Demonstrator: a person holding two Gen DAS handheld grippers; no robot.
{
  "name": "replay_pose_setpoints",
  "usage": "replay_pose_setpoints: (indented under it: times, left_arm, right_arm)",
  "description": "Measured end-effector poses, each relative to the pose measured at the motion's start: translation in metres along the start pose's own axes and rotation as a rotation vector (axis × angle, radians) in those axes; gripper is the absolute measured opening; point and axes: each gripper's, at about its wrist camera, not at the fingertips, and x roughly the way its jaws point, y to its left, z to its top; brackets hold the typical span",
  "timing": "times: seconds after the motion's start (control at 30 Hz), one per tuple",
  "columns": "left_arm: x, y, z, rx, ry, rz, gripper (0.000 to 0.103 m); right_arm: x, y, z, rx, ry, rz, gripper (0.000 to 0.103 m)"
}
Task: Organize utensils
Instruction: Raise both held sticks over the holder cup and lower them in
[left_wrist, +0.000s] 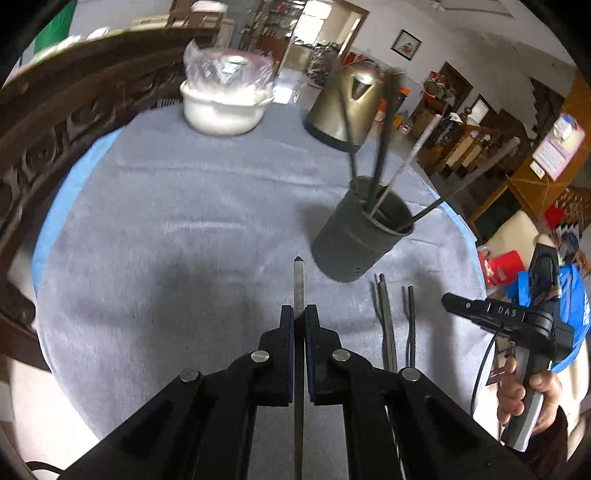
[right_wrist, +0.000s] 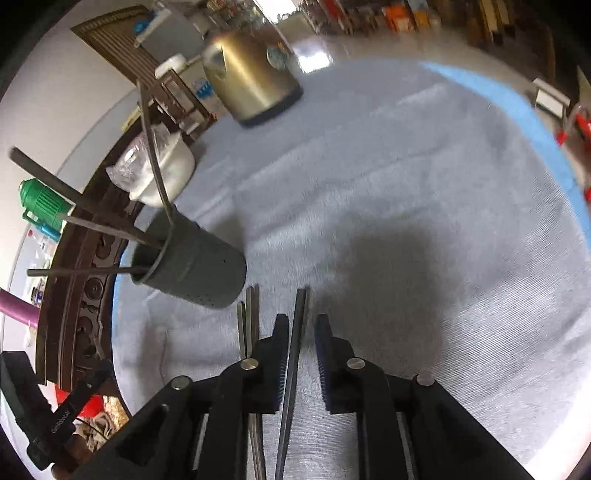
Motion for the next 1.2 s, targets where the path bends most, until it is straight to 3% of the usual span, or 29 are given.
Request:
replay_pose_setpoints:
  times: [0.03,0.1,0.13,0.2,0.23,0.27,0.3,0.43,0.53,0.57,0.67,0.93,1.2]
  left_arm:
    - [0.0,0.003,0.0,-0.008,0.003,-0.001,0.005]
    - [-0.002,0.007,-0.001,-0.019,0.004,-0.008,0.005]
    - [-0.004,0.007,-0.001,-0.018,0.002,-0.013,0.005]
    - [-0.01,0.003,-0.001,-0.009,-0.008,-0.016,0.005]
    - [-0.012,0.001,0.0,-0.005,-0.013,-0.017,0.005]
    - [-0.015,-0.001,0.001,-0.002,-0.023,-0.021,0.005]
    - [-0.018,-0.003,0.002,-0.001,-0.032,-0.024,0.005]
    - [-0.033,-0.007,0.007,-0.003,-0.091,-0.047,0.005]
    - [-0.045,-0.012,0.008,0.006,-0.144,-0.039,0.005]
    - [-0.048,-0.014,0.009,0.013,-0.161,-0.029,0.005]
    - [-0.056,-0.021,0.009,0.029,-0.196,-0.012,0.005]
    - [-0.074,-0.035,0.011,0.059,-0.261,0.0,0.005]
    - [-0.095,-0.047,0.022,0.059,-0.339,-0.005,0.005]
  right_arm:
    - [0.005,0.002,-0.002,-0.003,0.021,0.007,0.028]
    - [0.011,0.005,-0.003,0.0,0.028,0.003,0.05]
    - [0.013,0.007,-0.003,-0.001,0.02,0.005,0.057]
    - [0.015,0.012,-0.001,-0.025,-0.028,-0.006,0.058]
    - [0.018,0.014,0.001,-0.047,-0.038,-0.032,0.056]
    - [0.023,0.016,0.004,-0.06,-0.031,-0.057,0.047]
    - [0.027,0.017,0.007,-0.06,-0.022,-0.072,0.032]
    - [0.05,0.015,0.015,-0.063,0.037,-0.118,0.032]
    - [0.056,0.017,0.013,-0.075,0.044,-0.104,0.019]
    - [0.056,0.017,0.013,-0.078,0.048,-0.105,0.01]
    - [0.049,0.016,0.011,-0.071,0.019,-0.099,0.009]
    - [-0.019,0.025,0.006,-0.115,-0.18,-0.018,0.008]
    - [-0.1,0.052,-0.002,-0.164,-0.481,0.119,0.008]
